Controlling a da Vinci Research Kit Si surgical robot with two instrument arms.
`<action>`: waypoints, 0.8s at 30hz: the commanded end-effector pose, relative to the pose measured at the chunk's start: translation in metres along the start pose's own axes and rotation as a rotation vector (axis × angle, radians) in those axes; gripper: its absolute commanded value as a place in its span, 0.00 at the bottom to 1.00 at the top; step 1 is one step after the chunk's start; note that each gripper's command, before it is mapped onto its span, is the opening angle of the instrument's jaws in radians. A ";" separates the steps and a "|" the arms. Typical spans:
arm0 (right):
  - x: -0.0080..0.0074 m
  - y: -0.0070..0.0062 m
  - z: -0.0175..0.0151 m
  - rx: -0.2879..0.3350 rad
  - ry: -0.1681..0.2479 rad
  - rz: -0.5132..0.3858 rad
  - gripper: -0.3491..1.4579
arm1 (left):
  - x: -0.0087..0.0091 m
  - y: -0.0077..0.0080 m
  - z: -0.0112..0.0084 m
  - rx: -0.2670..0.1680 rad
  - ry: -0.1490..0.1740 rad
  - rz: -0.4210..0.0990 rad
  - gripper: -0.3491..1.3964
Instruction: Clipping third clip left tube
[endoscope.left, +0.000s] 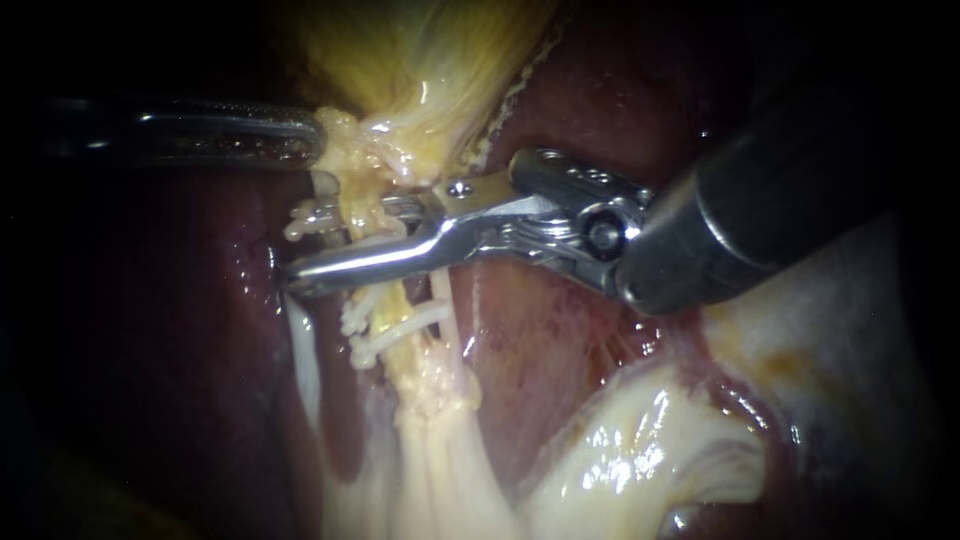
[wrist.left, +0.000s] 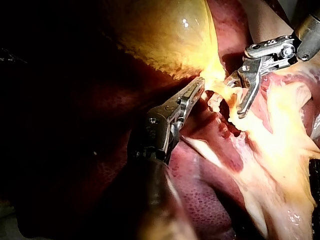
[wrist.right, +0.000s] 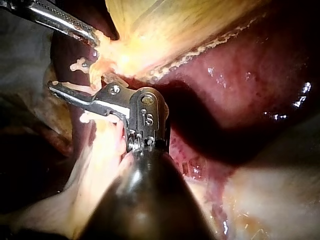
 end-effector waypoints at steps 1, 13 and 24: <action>0.0002 -0.0002 0.0001 0.002 0.002 0.001 0.45 | 0.0000 0.0000 0.0000 0.000 0.000 0.000 0.00; 0.0026 -0.0001 -0.0014 -0.053 0.038 0.015 0.36 | 0.0000 0.0001 0.0000 0.001 0.000 0.000 0.00; 0.0023 0.0007 -0.0042 -0.069 0.052 0.186 0.00 | 0.0000 0.0001 0.0000 0.001 0.000 0.000 0.00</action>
